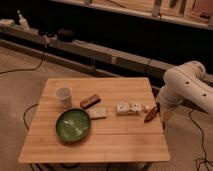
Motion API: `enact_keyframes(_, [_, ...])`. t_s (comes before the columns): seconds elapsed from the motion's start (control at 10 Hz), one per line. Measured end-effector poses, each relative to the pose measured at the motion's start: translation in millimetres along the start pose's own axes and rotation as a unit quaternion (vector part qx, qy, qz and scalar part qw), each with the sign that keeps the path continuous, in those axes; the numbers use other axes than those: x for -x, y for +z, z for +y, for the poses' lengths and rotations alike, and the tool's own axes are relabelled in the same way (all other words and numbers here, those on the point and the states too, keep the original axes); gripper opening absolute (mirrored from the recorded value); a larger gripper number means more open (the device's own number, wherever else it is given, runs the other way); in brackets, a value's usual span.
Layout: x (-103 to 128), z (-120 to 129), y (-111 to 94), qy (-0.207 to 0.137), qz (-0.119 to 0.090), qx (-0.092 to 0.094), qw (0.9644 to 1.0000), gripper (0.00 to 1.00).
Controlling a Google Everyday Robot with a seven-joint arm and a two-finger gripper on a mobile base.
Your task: Place the pepper in the ceramic cup
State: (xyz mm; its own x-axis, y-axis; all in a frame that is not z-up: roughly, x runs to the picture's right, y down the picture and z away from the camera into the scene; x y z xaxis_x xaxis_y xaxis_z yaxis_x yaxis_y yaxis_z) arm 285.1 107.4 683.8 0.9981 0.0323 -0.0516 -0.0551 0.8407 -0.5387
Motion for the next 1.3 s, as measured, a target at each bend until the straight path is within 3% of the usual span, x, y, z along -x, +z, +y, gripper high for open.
enact_keyframes(0.8, [-1.6, -2.2, 1.9, -0.003, -0.003, -0.003, 1.0, 0.65])
enact_keyframes(1.1, [-19.1, -22.5, 24.0, -0.033, -0.019, -0.032, 0.9988, 0.65])
enact_keyframes(1.3, [-30.4, -27.3, 44.2, -0.046, -0.028, -0.033, 0.998, 0.65])
